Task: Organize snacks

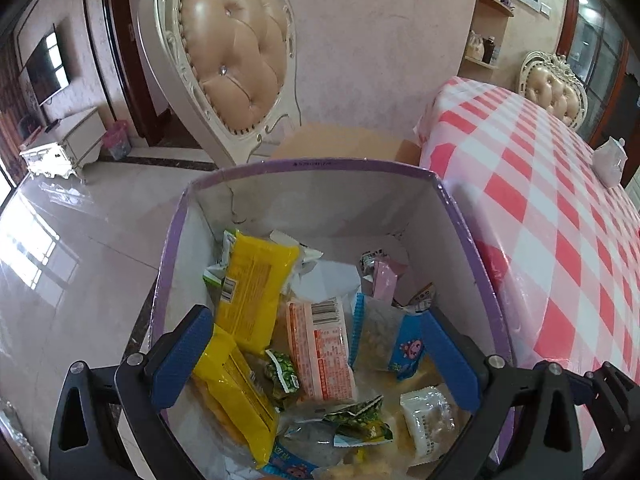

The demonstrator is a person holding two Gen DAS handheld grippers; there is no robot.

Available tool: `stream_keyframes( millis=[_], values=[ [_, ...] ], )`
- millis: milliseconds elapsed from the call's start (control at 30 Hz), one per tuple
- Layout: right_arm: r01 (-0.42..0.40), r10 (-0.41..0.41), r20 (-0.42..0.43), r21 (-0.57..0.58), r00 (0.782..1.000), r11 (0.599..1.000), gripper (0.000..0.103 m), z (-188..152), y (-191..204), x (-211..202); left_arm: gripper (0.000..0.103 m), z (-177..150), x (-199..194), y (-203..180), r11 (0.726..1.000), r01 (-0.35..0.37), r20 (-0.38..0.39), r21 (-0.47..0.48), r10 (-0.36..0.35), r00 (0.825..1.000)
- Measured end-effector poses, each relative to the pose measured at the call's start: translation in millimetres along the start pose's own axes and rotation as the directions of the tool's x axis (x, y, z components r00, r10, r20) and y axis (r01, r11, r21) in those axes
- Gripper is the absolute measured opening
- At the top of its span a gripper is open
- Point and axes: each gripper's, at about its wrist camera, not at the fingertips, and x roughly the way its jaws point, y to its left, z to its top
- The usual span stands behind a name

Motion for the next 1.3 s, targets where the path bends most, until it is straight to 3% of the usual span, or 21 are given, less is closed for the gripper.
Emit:
stream_keyframes(
  millis=[1300],
  values=[
    [-0.032, 0.031, -0.053, -0.008, 0.998, 0.999, 0.087, -8, 17, 16, 0.103, -1, 9, 13, 0.999, 0.005, -0.025, -0.033, -0.006, 1.0]
  ],
)
